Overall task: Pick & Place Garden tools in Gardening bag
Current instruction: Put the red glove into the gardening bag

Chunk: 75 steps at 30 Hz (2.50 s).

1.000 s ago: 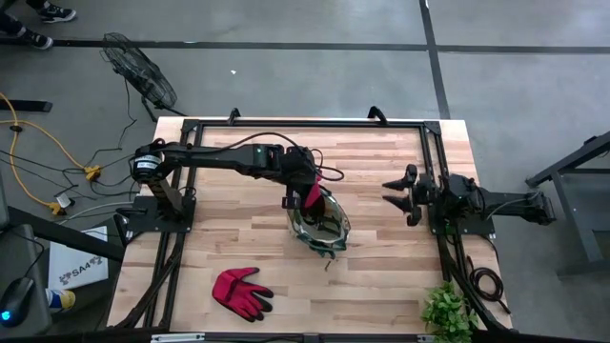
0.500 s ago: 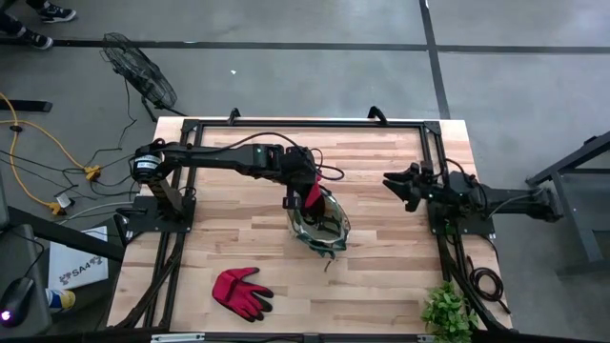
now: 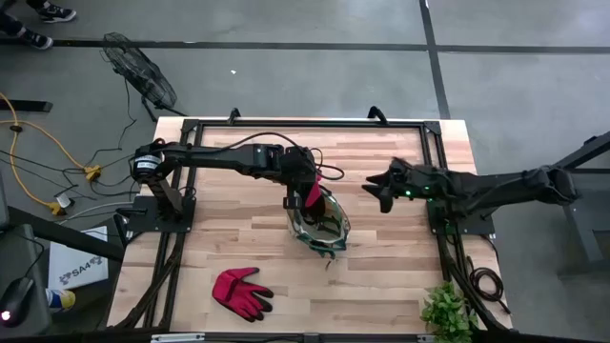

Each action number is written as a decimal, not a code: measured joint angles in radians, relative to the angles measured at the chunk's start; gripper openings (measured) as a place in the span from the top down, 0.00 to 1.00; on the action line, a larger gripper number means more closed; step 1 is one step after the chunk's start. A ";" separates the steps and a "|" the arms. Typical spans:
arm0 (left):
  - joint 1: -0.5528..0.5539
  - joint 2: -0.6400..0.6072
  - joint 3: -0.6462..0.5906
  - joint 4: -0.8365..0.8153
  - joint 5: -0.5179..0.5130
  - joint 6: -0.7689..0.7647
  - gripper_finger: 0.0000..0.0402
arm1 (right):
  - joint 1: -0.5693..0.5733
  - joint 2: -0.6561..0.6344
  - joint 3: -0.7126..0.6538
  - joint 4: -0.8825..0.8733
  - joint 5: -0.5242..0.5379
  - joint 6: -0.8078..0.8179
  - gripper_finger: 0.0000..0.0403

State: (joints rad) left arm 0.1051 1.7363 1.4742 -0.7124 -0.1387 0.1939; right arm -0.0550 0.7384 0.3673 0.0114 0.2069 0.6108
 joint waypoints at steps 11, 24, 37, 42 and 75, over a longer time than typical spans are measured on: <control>0.000 0.000 0.000 0.000 0.000 -0.019 1.00 | -0.013 0.309 0.295 -0.204 -0.066 -0.072 0.53; 0.000 0.000 0.000 0.000 -0.002 -0.073 1.00 | 0.002 0.451 0.313 -0.023 -0.213 -0.223 0.53; 0.000 0.000 0.000 0.010 -0.011 -0.101 1.00 | 0.077 0.541 0.393 -0.002 -0.026 -0.326 0.53; 0.000 0.000 0.000 0.007 -0.011 -0.101 1.00 | 0.073 0.565 0.421 -0.044 0.030 -0.429 0.53; 0.000 0.000 0.000 0.005 -0.012 -0.098 1.00 | 0.070 0.661 0.426 -0.021 0.052 -0.954 0.53</control>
State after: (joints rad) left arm 0.1055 1.7363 1.4742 -0.7074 -0.1509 0.0956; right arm 0.0153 1.3991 0.7929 -0.0098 0.2593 -0.3429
